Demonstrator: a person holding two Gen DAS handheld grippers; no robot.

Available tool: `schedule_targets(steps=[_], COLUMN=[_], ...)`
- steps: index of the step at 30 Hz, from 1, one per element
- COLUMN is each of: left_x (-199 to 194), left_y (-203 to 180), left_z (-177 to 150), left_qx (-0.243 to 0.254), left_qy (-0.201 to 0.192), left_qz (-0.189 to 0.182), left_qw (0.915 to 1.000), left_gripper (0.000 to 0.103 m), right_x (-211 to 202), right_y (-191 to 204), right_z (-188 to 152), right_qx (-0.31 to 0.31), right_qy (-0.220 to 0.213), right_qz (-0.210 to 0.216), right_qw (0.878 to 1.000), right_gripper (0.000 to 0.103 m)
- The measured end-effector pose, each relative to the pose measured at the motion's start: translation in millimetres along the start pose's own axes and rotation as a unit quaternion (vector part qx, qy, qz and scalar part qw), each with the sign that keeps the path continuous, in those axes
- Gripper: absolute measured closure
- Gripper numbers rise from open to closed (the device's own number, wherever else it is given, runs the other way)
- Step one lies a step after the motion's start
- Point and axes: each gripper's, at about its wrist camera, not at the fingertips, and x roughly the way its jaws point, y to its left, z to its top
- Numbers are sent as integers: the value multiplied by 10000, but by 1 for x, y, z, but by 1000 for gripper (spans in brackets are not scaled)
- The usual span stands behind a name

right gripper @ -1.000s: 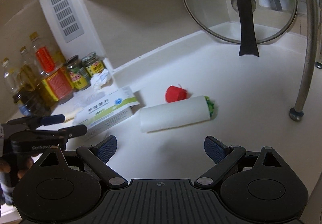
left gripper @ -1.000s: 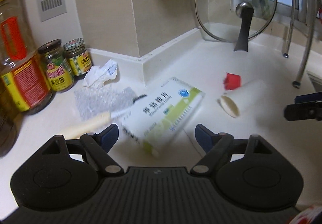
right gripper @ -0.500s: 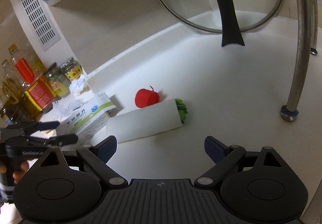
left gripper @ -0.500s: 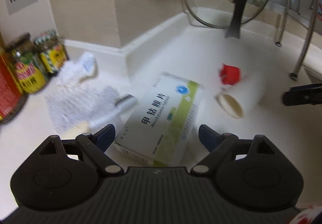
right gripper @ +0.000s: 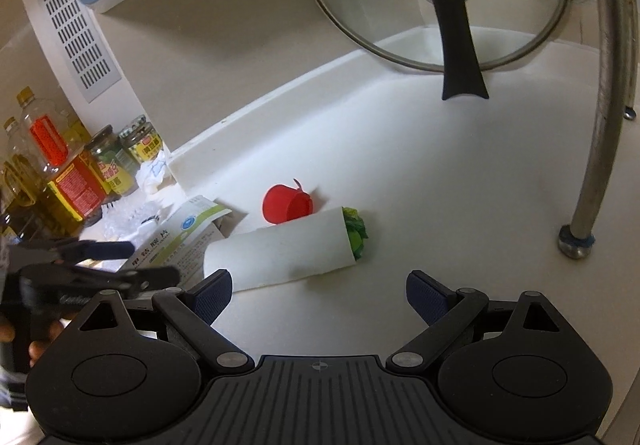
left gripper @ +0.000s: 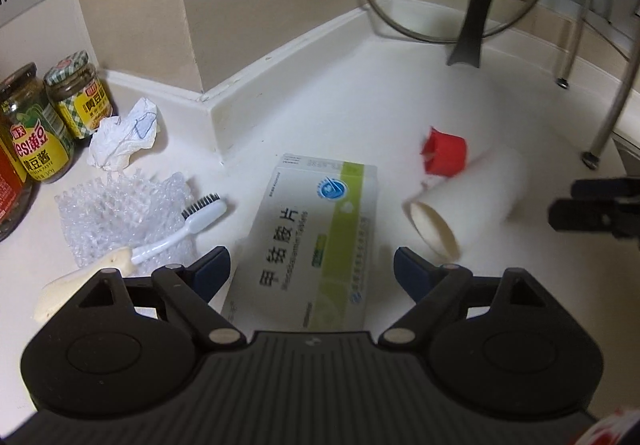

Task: Collect trash
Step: 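Close the left tool on the white medicine box, then grasp the white paper towel roll with the right tool while the left tool holds the box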

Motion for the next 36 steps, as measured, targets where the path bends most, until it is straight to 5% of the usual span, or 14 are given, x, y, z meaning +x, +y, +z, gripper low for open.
schedule_targets(steps=[3,13,26,36], left_x=[8,-13,-37,-41], left_y=[0,-1,11,3], left_z=[2,-5,-14,-18], left_qx=[-51,-294,-779,-853], left_qy=[82,-220,-341,-380], left_qz=[16,247,523,406], left_qw=[10000,9990,9950,9948], left_gripper=[27,30,30,30], right_x=[1,18,51,44], right_y=[4,24,83,39], right_z=[1,1,-16,-10], right_qx=[-111,-619,-1806,-1449], right_qy=[-47,-9,-39,-78], right_qz=[50,52,-1052,-1384], right_qw=[9999,9981,9779,9797], right_gripper=[9,9,8,8])
